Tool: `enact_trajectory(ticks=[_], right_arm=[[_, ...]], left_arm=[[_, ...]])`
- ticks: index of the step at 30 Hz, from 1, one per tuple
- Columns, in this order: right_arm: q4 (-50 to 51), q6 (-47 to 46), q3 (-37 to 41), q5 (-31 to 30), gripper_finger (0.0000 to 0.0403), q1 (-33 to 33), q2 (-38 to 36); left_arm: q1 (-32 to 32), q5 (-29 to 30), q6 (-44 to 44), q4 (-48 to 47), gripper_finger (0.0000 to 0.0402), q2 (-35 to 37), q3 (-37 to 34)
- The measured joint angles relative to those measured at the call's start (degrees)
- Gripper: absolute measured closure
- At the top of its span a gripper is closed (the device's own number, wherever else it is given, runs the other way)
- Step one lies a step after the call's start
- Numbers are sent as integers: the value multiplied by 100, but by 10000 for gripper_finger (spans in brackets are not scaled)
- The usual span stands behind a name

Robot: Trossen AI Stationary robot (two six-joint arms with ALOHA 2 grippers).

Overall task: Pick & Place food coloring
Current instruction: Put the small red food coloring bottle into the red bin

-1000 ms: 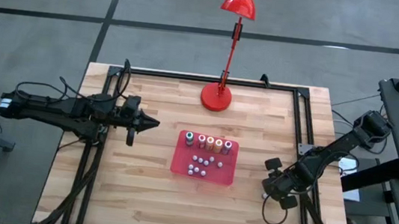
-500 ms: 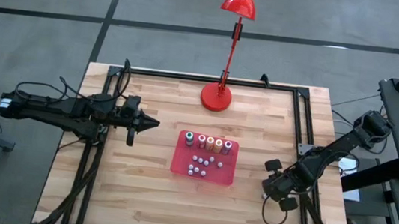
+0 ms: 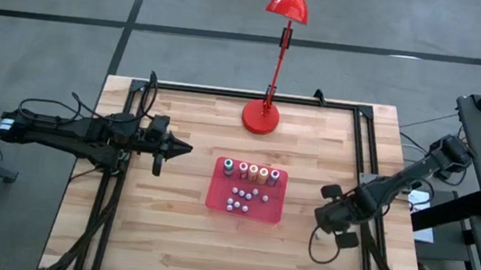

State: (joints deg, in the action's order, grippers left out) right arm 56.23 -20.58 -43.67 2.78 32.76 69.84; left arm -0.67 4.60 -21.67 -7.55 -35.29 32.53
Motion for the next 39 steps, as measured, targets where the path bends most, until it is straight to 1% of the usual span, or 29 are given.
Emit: enact_trajectory(ticks=[6, 17, 22, 27, 33, 39], right_arm=[[-3, 400, -389, 29, 339, -490, 0], [-111, 1366, -1044, 30, 339, -1695, 1], [-129, 1926, -1462, 30, 339, -2065, 191], [-143, 2467, -1859, 27, 339, -2276, 607], [-181, 3219, -2277, 29, 339, -2310, 1235], [-160, 3453, -2501, 40, 339, -2309, 1803]], left_arm=[[-1, 0, 0, 0, 402, 0, 0], [0, 0, 0, 2, 402, 0, 0], [0, 0, 0, 3, 402, 0, 0], [-2, 0, 0, 2, 402, 2, 0], [-1, 0, 1, 0, 402, 0, 0], [-1, 0, 0, -2, 402, 2, -1]])
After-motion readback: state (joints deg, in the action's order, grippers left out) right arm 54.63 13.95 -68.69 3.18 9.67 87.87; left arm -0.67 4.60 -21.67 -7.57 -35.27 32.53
